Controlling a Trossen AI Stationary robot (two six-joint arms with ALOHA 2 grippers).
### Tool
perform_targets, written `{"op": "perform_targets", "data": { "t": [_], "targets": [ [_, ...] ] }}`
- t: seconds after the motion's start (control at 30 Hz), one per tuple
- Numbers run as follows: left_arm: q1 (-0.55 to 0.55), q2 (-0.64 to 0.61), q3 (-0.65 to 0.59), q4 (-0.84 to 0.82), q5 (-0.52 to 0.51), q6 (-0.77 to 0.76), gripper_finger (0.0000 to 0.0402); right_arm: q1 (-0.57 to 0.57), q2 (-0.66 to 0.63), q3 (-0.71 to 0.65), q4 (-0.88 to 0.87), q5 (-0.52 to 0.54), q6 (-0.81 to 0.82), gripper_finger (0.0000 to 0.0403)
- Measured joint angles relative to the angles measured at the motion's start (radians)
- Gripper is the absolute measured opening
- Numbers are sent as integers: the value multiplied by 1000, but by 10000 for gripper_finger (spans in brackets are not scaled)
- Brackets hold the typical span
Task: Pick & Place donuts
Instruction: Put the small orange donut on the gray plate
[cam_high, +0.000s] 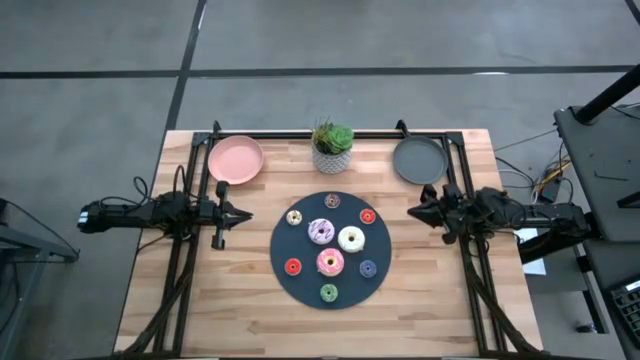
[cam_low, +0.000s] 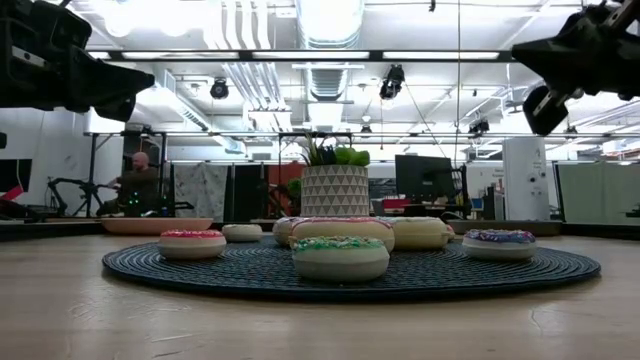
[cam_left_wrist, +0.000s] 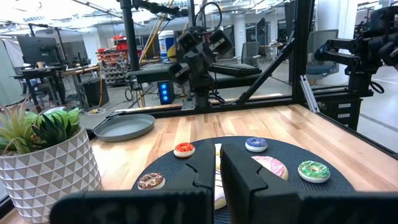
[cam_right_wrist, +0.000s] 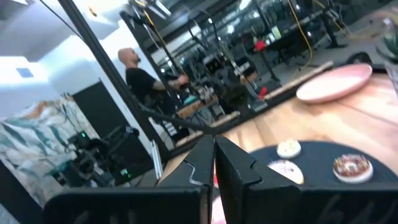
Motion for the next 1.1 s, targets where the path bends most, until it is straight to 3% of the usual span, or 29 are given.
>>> {"op": "perform_targets", "data": {
  "t": [0.7, 1.1],
  "targets": [
    [0, 0, 0, -3, 0, 0, 0, 0, 0, 0, 19, 48, 67, 9],
    [1, 0, 0, -3, 0, 0, 0, 0, 1, 62, 150, 48, 44, 9]
  ]
}}
